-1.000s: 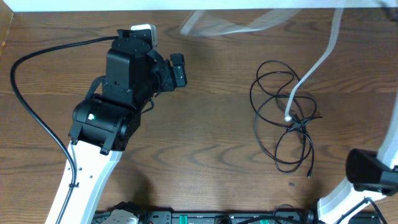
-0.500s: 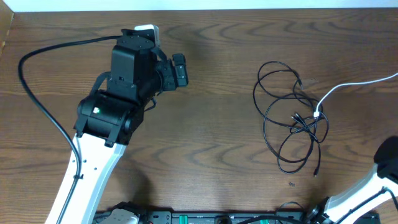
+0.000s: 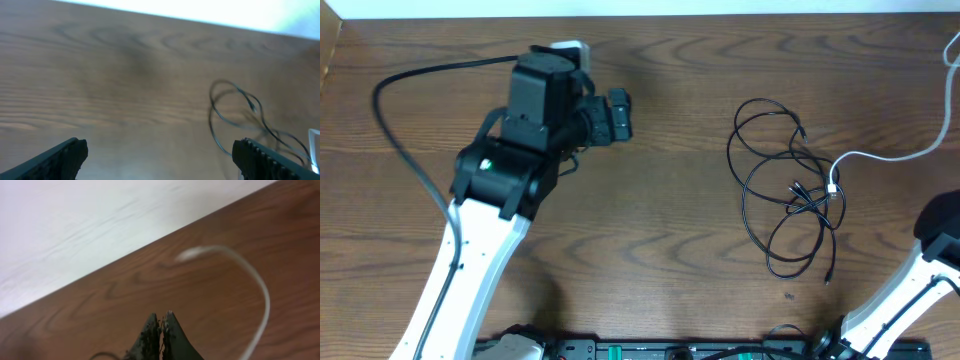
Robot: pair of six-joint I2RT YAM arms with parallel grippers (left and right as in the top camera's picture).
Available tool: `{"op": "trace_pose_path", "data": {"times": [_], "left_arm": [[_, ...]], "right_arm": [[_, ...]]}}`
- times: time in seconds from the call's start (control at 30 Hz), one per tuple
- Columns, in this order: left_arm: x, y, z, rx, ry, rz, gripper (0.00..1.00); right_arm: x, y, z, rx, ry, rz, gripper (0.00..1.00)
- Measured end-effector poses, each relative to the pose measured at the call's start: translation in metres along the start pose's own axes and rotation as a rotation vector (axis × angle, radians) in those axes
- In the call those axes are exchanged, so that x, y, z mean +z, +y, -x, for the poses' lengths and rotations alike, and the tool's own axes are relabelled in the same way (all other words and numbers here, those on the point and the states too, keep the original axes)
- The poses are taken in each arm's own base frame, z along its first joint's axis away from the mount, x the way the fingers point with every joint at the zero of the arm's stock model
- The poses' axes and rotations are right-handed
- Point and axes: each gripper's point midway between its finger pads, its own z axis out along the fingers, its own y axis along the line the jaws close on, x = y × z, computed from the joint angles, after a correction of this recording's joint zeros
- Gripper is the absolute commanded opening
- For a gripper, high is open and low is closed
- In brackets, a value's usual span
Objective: Untangle cables
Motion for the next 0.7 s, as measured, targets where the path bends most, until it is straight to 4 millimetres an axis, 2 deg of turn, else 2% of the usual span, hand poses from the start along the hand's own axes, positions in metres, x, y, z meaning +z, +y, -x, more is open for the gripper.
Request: {"op": "trace_pose_path", "data": {"times": [0.07,0.17,0.23,0.3,0.43,0.53,0.7], "left_arm": [[0.016,-0.008,-0.010,-0.001,0.064,-0.047,0.93],[0.054,-0.028,-0.037,0.021,0.201,-0.141,0.92],[0.080,-0.053,-0.057,0.068,0.283,-0.245,0.92],[0.097,-0.080,-0.078,0.120,0.349,-0.350,0.92],[0.108,-0.121,-0.103,0.189,0.402,-0.501,0.92],[0.112,-0.141,-0.119,0.231,0.433,-0.566,0.92],[0.117,-0.174,-0.164,0.391,0.498,-0.660,0.92]], "right_arm": [[0.003,0.017,-0.006,-0.014,0.024,0.038,0.01],[0.003,0.033,-0.015,-0.022,0.056,0.082,0.01],[0.001,0.034,-0.017,-0.017,0.066,0.086,0.01],[-0.001,0.034,-0.021,-0.010,0.081,0.086,0.01],[-0.002,0.033,-0.029,0.000,0.114,0.085,0.01],[-0.002,0.033,-0.031,0.001,0.123,0.085,0.01],[-0.003,0.033,-0.034,0.002,0.136,0.084,0.01]]}}
